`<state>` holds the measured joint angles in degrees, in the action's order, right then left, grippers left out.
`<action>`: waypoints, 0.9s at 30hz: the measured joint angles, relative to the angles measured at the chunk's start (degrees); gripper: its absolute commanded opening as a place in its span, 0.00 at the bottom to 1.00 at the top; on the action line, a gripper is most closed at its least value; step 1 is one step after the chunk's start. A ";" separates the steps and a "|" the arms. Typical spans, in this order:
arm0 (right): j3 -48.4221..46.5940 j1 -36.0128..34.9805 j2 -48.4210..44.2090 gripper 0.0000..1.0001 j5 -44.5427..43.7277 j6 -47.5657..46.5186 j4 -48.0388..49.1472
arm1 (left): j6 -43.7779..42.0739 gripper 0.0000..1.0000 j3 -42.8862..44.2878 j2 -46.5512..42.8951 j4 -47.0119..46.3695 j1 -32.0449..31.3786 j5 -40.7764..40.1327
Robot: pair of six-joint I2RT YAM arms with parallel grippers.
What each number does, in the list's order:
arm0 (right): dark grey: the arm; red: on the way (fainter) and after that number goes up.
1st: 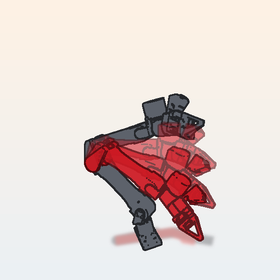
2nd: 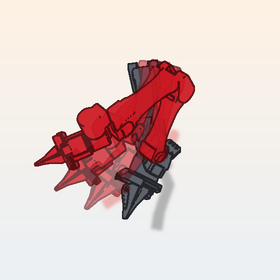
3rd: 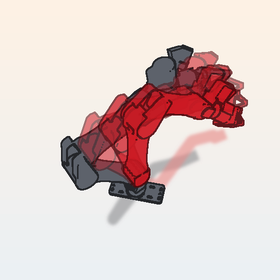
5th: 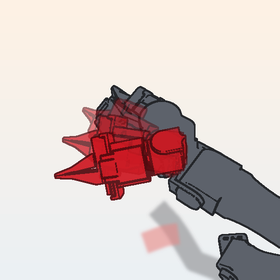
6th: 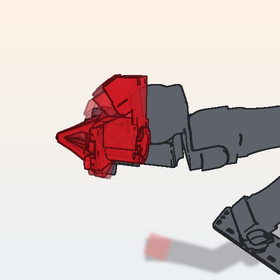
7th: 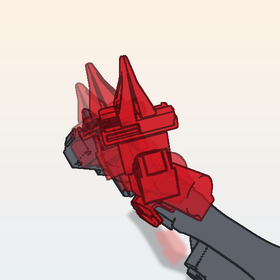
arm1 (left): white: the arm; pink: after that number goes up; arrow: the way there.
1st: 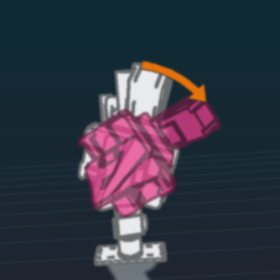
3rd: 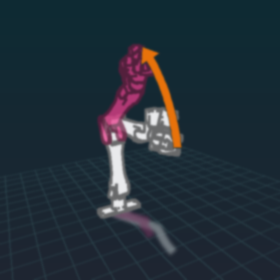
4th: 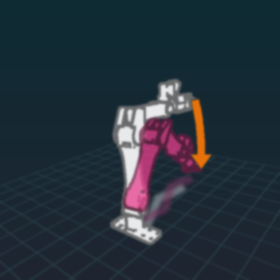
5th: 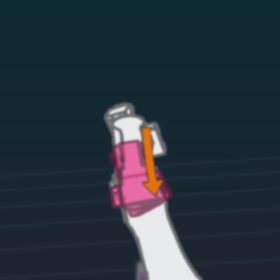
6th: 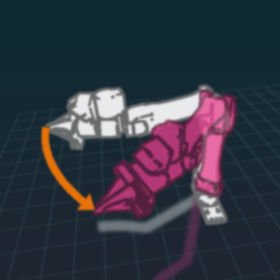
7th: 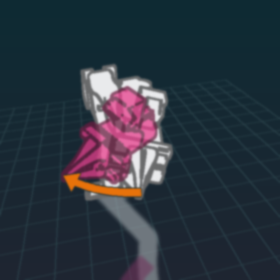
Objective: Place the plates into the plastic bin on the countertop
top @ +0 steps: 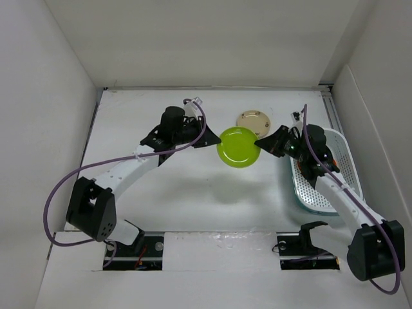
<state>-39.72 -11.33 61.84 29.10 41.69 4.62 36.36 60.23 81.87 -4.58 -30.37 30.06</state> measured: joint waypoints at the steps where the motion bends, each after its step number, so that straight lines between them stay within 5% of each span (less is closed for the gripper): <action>1: 0.00 -0.02 0.00 0.07 -0.15 0.00 0.15 | 0.11 0.00 -0.02 0.00 -0.79 0.00 0.48; 4: 0.09 -0.02 -0.42 0.00 -0.66 0.39 0.07 | 0.85 0.00 -0.46 0.00 -2.75 0.20 1.49; 5: 0.09 -0.02 -0.68 0.00 -0.70 0.37 0.09 | 1.05 0.19 -0.52 0.00 -3.08 0.24 1.66; 7: 0.13 0.11 -1.49 0.00 -1.11 0.76 -0.11 | 1.29 0.81 -0.50 0.02 -3.52 0.20 1.66; 8: 0.13 0.39 -1.92 0.00 -1.77 1.11 -0.28 | 1.44 0.99 -0.46 0.02 -3.32 0.20 1.07; 12: 0.15 4.70 -5.55 0.00 -8.74 3.93 -5.77 | 2.29 1.00 0.31 -0.04 -0.04 -0.07 -5.27; 21: 3.28 33.33 -18.12 0.00 -25.92 9.42 -20.94 | 1.42 1.00 1.05 -3.02 5.70 0.11 -16.13; 27: 5.49 36.28 -17.51 0.00 -31.67 9.66 -24.35 | 0.79 1.00 1.07 -3.17 5.79 0.11 -16.76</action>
<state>-34.24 24.95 44.34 -2.57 51.35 -19.73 37.15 61.30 78.70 1.21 -30.26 13.30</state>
